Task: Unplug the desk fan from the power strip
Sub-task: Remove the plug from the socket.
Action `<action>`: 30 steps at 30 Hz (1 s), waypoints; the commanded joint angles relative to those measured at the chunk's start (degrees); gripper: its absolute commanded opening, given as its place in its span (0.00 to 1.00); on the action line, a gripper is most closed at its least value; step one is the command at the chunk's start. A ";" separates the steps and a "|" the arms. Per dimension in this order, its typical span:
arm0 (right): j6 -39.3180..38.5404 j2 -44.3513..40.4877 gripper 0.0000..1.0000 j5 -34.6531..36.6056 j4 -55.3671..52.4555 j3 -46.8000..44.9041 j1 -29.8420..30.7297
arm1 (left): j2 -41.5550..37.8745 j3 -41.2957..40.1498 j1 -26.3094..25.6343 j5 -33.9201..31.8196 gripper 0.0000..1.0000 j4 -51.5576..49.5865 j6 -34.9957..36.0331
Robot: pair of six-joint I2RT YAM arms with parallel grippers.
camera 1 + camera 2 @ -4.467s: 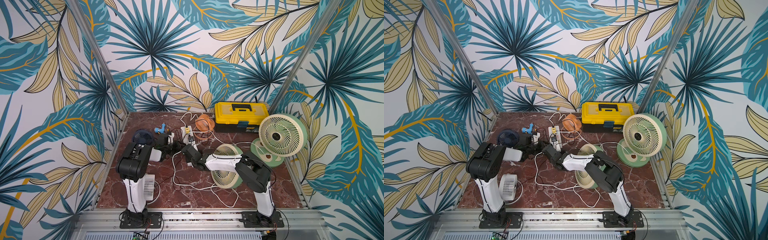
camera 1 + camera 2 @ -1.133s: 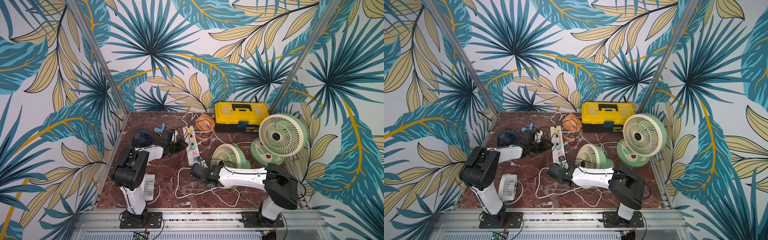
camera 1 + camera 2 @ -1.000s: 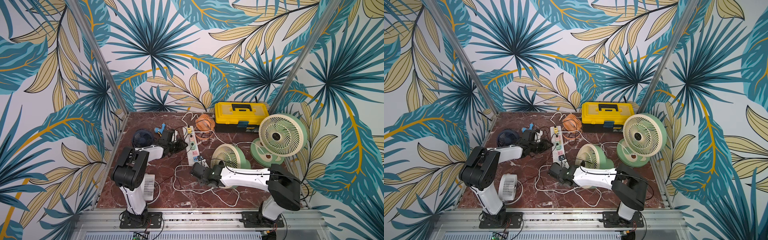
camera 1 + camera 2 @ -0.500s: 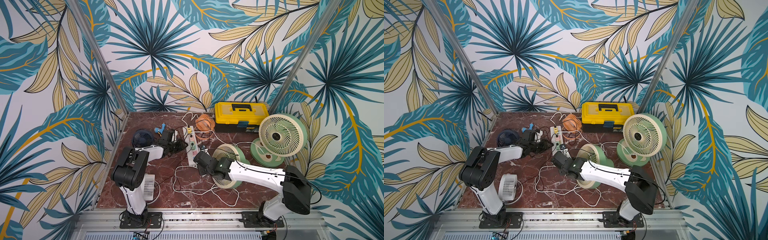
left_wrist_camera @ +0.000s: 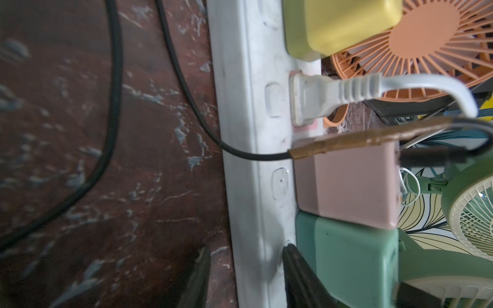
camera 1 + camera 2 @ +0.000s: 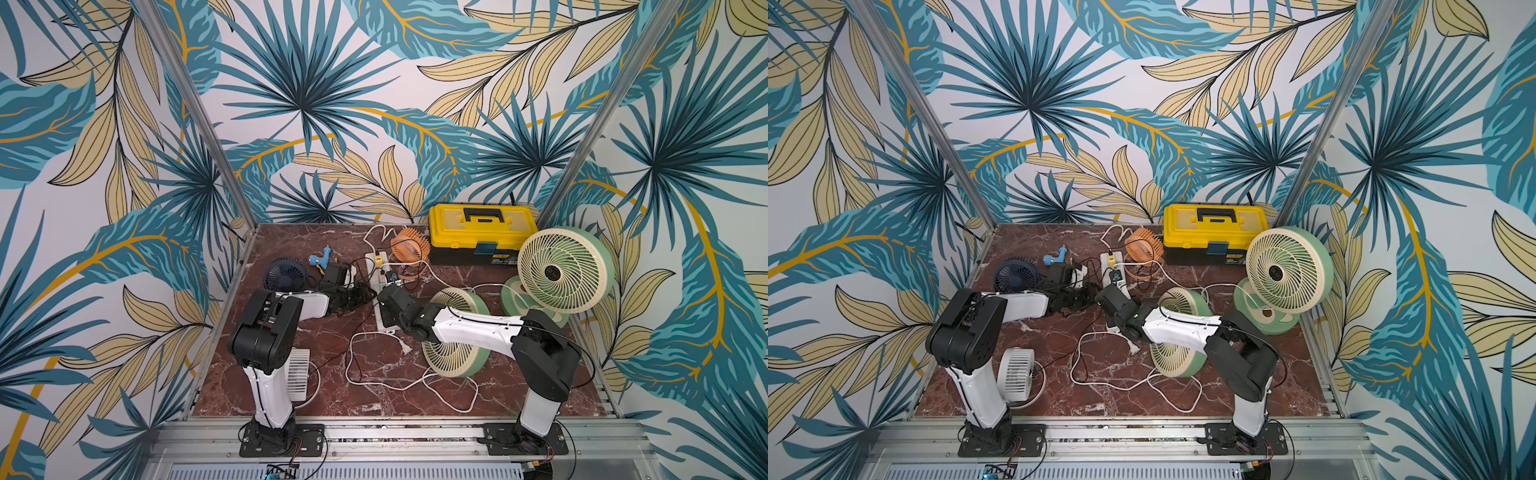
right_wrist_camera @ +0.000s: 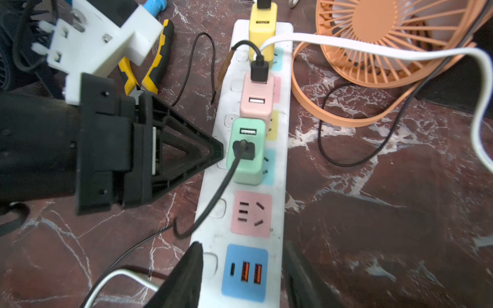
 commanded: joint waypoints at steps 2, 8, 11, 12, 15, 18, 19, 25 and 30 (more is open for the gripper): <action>-1.71 3.59 0.53 0.80 8.80 0.17 -0.71 | 1.75 0.76 -0.13 2.55 0.49 2.62 -0.89; -0.76 6.44 0.55 3.19 13.39 -0.17 -1.49 | 2.13 0.67 -0.14 2.95 0.49 2.97 -0.98; -0.06 7.64 0.55 5.11 16.45 -0.90 -1.91 | 2.22 0.74 -0.08 2.91 0.49 2.85 -1.01; 0.00 8.21 0.55 5.50 17.20 -0.92 -1.97 | 2.30 0.76 -0.13 2.89 0.49 2.89 -1.07; 0.06 9.90 0.52 5.60 18.30 -0.01 -2.36 | 2.69 1.01 -0.14 3.19 0.48 2.82 -1.04; -0.13 11.16 0.50 6.21 20.03 0.41 -2.46 | 2.79 1.02 -0.14 3.10 0.49 2.63 -0.94; -0.08 11.57 0.48 6.45 20.39 0.51 -2.46 | 2.84 1.04 -0.10 3.01 0.49 2.47 -0.83; 0.05 14.04 0.41 6.73 21.46 1.49 -2.86 | 3.18 1.11 -0.14 2.95 0.48 2.05 -0.45; -0.09 14.71 0.39 6.80 22.55 1.67 -3.21 | 3.49 1.35 -0.08 2.57 0.48 1.58 -0.24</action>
